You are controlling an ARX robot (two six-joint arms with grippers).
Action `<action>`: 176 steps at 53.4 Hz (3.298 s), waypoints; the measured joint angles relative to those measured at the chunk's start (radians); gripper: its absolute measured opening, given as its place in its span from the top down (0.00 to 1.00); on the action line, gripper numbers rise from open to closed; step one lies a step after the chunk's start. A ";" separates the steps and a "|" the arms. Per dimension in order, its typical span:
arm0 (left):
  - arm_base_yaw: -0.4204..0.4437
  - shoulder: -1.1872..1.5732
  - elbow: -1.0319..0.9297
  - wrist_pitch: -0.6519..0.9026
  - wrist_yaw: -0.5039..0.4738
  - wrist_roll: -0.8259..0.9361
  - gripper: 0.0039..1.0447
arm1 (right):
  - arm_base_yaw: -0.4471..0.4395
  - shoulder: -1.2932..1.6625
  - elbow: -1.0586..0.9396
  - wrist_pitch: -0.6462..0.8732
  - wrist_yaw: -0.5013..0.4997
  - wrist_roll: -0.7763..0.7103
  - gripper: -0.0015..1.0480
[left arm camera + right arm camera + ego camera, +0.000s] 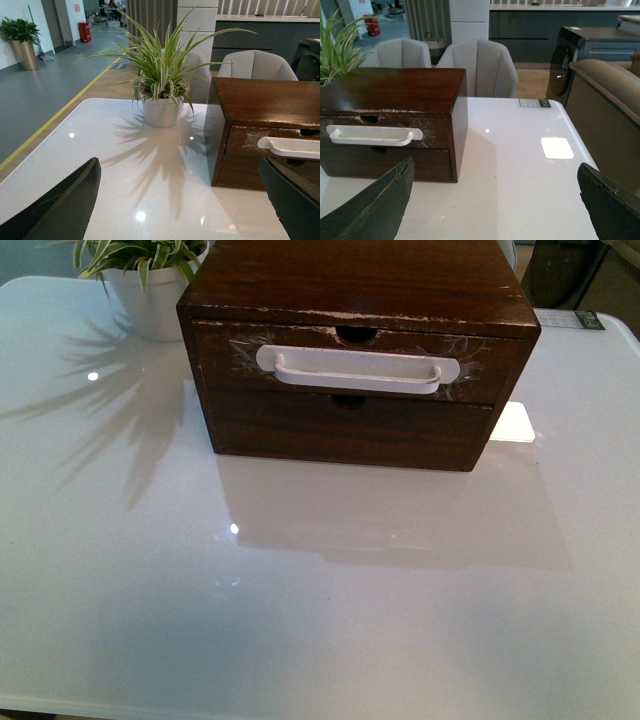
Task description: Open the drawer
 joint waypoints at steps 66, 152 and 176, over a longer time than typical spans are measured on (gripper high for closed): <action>-0.118 0.447 0.129 -0.029 0.446 0.211 0.08 | -0.173 0.669 0.267 0.048 -0.045 -0.708 0.09; -0.375 2.070 1.043 0.451 0.621 0.668 0.08 | 0.188 1.963 1.012 0.197 -0.436 -1.151 0.09; -0.349 2.168 1.122 0.440 0.633 0.664 0.08 | 0.232 2.047 1.122 0.152 -0.457 -1.168 0.09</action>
